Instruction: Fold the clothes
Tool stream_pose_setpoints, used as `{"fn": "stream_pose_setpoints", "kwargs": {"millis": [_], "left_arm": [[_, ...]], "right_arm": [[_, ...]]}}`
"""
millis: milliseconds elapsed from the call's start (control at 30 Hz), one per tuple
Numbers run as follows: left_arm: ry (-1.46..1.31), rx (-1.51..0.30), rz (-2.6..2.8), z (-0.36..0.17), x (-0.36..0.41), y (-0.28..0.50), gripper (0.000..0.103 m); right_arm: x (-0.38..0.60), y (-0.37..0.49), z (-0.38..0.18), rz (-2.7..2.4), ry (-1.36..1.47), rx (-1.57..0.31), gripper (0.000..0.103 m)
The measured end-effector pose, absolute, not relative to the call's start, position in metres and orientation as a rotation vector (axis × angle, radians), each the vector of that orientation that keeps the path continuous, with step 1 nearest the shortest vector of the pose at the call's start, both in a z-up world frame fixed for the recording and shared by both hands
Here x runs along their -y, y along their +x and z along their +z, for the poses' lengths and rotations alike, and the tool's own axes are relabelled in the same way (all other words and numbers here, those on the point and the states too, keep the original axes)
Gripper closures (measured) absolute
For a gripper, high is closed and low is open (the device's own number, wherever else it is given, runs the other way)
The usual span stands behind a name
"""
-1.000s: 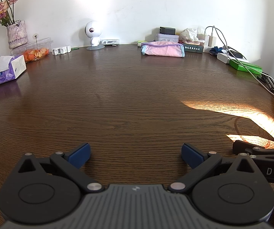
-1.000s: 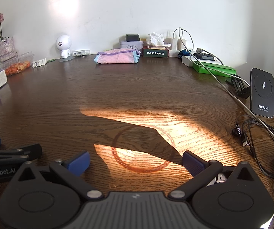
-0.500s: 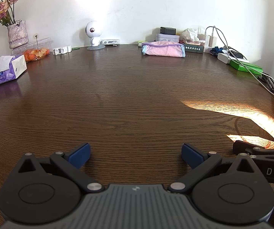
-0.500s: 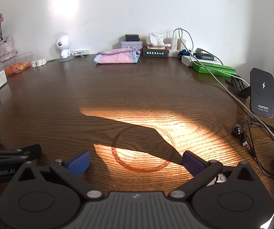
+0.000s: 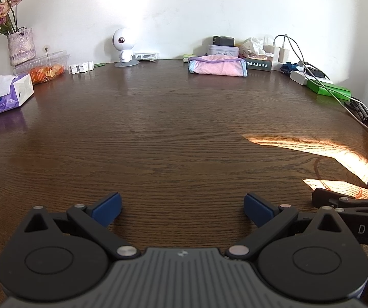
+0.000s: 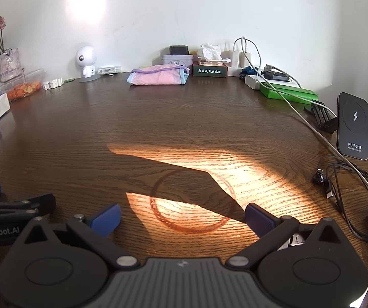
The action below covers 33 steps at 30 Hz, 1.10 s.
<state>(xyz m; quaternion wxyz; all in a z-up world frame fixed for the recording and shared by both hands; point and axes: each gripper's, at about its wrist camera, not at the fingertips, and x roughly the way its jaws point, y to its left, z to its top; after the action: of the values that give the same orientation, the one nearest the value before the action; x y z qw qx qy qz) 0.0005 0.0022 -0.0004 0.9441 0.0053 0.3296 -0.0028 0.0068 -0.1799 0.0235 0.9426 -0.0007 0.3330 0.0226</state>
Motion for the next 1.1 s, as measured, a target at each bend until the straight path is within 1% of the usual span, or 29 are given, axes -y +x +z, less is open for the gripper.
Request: {"fn": "stream_pose_setpoints", "kwargs": {"millis": [1100], "left_arm": [[0.014,-0.672,-0.007,0.0000,-0.0005,0.0025,0.000]], "right_arm": [[0.1806,0.0036,0.0231,0.043,0.001,-0.672,0.000]]}}
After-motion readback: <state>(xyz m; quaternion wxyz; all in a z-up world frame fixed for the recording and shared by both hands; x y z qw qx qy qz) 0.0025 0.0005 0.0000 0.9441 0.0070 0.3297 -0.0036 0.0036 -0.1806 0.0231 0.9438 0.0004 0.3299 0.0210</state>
